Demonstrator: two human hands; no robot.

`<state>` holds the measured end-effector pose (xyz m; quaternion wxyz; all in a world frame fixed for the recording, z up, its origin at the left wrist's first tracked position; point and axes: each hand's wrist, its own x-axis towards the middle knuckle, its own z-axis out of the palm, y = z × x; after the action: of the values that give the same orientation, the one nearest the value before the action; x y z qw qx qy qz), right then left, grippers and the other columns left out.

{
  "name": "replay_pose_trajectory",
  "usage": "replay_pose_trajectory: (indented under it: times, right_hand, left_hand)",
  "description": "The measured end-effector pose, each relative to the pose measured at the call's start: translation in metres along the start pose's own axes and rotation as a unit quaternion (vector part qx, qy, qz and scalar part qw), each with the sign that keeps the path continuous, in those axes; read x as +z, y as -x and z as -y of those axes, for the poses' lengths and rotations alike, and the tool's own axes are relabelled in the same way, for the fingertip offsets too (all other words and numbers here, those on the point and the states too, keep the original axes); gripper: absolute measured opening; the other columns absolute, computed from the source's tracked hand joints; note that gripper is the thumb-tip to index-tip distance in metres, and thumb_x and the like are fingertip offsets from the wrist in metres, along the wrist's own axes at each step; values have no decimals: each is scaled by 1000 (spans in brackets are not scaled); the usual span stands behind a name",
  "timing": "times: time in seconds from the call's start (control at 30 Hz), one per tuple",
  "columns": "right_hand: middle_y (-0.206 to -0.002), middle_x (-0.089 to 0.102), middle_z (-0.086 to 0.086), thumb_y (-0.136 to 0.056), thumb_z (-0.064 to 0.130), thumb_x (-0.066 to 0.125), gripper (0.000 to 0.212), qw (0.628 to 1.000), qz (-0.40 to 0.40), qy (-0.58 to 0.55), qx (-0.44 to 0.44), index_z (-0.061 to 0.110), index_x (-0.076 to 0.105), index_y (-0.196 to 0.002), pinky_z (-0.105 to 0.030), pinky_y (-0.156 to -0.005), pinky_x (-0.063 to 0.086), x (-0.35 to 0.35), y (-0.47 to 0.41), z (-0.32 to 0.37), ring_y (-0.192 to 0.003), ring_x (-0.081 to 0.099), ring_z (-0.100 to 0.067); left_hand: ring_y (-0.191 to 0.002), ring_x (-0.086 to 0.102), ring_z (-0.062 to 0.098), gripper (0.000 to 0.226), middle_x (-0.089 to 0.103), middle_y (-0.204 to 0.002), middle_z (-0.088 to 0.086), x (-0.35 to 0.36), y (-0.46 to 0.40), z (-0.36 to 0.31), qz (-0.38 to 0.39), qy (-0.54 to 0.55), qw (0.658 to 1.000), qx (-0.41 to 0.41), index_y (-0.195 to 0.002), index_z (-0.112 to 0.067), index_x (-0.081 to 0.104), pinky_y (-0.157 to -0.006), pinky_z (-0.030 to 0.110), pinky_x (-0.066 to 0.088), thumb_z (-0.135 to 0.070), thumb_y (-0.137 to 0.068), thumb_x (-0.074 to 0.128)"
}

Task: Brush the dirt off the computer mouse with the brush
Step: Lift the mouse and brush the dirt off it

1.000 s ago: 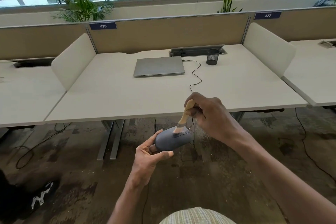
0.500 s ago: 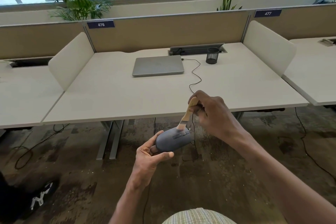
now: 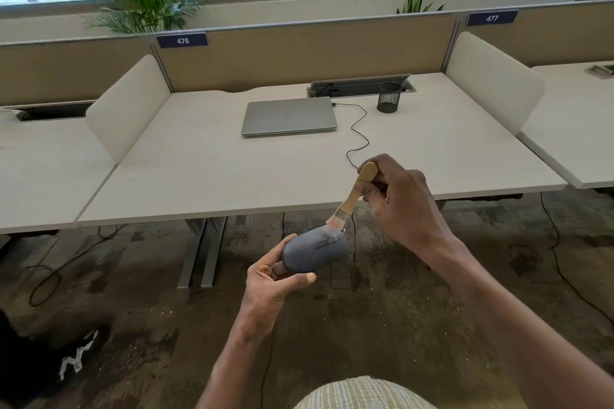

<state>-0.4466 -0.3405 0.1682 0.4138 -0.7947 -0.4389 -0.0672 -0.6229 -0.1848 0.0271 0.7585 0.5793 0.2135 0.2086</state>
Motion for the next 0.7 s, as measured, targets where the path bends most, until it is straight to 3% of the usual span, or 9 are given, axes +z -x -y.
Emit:
replay_pose_trajectory:
  times: [0.17, 0.27, 0.4, 0.5, 0.6, 0.7]
  right_hand:
    - [-86, 72, 0, -93, 10, 68, 19, 1000, 16, -8, -9, 11, 61, -111, -12, -57, 48, 6, 0, 6, -66, 64, -10]
    - [-88, 72, -3, -93, 10, 68, 21, 999, 32, 12, -4, 9, 61, -113, -5, -55, 43, 10, -1, 3, -63, 58, -6]
    - [-87, 72, -3, -95, 14, 65, 19, 999, 14, 38, 26, 12, 60, -113, -11, -51, 41, 2, -4, -7, -63, 59, -10]
    - [-87, 72, 0, -95, 14, 67, 19, 1000, 13, 8, 25, 14, 61, -113, -11, -55, 46, -1, -4, -6, -66, 62, -6]
    - [-92, 73, -4, -94, 13, 67, 24, 999, 40, 10, 16, 12, 60, -117, -9, -58, 47, 4, -1, -7, -71, 65, -12]
    - [-87, 71, -4, -96, 15, 64, 23, 999, 23, 37, 18, 12, 59, -118, -11, -52, 42, 5, -3, -11, -60, 56, -5]
  left_hand:
    - [-113, 73, 30, 84, 75, -118, 4, 3, 2, 1, 2, -1, 1000, -1, -131, -23, 68, -82, 30, 64, -16, -52, 95]
    - [-113, 73, 30, 84, 75, -118, 4, 4, 4, 0, 7, 1, 1000, 1, -132, -21, 67, -82, 30, 64, -15, -52, 94]
    - [-113, 73, 30, 84, 75, -120, 6, 2, 7, 0, 0, 3, 1000, 0, -132, -22, 68, -82, 30, 64, -15, -52, 95]
    - [-113, 73, 31, 84, 75, -121, 8, 2, 7, 0, 0, 7, 1000, 3, -132, -23, 67, -81, 30, 64, -14, -53, 95]
    - [-113, 73, 31, 84, 74, -122, 10, 3, 6, -1, 7, 7, 1000, 5, -132, -22, 67, -81, 29, 64, -13, -53, 94]
    - [-114, 72, 31, 82, 73, -124, 10, 4, 7, -1, 8, 1, 1000, 3, -130, -25, 69, -82, 30, 64, -15, -53, 95]
